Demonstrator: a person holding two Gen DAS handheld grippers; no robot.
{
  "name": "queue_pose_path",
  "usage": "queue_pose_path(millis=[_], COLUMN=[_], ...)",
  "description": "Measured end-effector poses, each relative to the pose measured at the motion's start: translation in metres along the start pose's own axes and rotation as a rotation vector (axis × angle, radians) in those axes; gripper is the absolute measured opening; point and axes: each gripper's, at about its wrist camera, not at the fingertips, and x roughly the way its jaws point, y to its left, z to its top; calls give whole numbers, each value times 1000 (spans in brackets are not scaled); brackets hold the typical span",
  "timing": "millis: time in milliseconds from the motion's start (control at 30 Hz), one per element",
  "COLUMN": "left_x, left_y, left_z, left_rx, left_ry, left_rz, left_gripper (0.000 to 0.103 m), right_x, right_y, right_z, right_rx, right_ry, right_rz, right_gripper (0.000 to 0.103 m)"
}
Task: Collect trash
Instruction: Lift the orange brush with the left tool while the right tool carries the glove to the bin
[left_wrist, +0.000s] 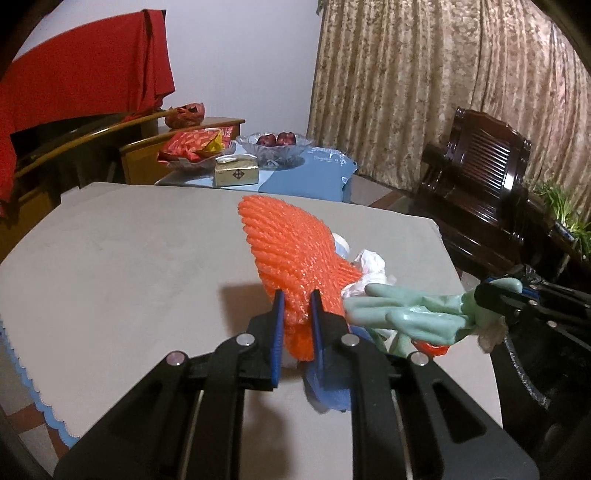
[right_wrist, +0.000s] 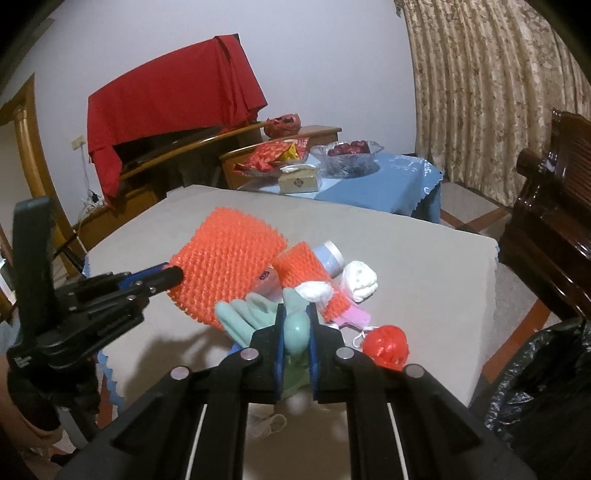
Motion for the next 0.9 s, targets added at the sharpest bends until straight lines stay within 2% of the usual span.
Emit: queue_pose_path(millis=[233,500,700,900], left_x=[-9,-38,-46,-34], left_y=[-2,-22,-66,-127], left_z=[-4,12,15,10], left_rx=[4,21,71,153], left_ry=[16,-56,-56,-20], left_rz=[-15,-62,-176,-317], left_gripper=[13,13,13,13], right_x=[-18,-76,-118,-144], right_y=[-6,-25,-59,-108], right_z=[-3,16,12,-12], right_rx=[15,27,72,149], right_ry=[-14,-126,-173,-156], right_rz=[-13,-82,-197,-331], right_gripper=[8,8,8,8])
